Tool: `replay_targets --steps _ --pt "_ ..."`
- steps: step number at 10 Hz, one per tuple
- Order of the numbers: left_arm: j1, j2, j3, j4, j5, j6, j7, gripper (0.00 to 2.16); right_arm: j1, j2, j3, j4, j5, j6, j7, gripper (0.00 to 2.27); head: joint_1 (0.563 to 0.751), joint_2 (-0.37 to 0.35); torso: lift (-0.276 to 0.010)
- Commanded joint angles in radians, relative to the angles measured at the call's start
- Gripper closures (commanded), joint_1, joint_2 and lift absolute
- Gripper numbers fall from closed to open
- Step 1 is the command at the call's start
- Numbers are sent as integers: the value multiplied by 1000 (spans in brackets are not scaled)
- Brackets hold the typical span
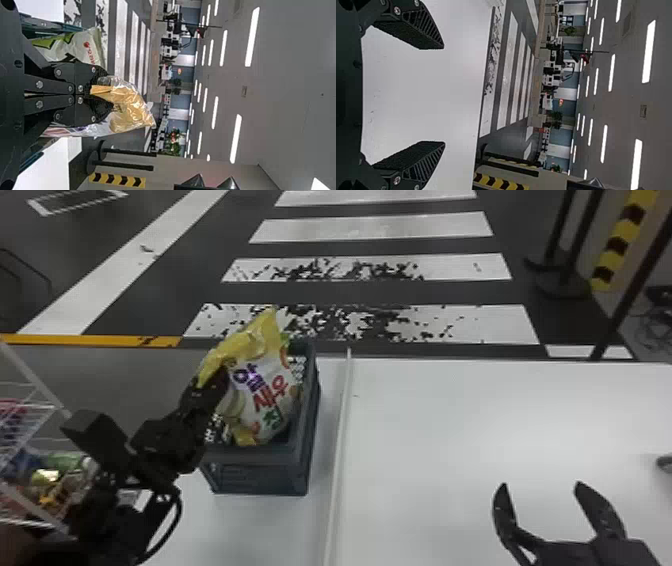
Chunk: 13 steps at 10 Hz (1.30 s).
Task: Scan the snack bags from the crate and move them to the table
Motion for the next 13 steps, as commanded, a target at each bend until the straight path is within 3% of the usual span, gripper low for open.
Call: replay_targets --steps 1,5,8,10,13 --pt "10 0 9 -30 -13 0 19 2061 -5 0 6 4 -1 0 0 137 695 151 -95" --pt "35 2 48 -92 19 -9 36 2061 -21 3 24 27 0 0 0 137 695 172 -95" --pt "47 -18 94 -181 137 9 22 2061 -39 5 38 52 6 9 -2 137 695 196 -95" --pt "41 -49 91 -239 150 117 8 2061 -48 5 33 55 14 15 -15 140 695 195 -95" --pt "25 -61 36 -280 162 221 -30 2061 -54 5 26 50 17 31 -17 140 695 132 -95"
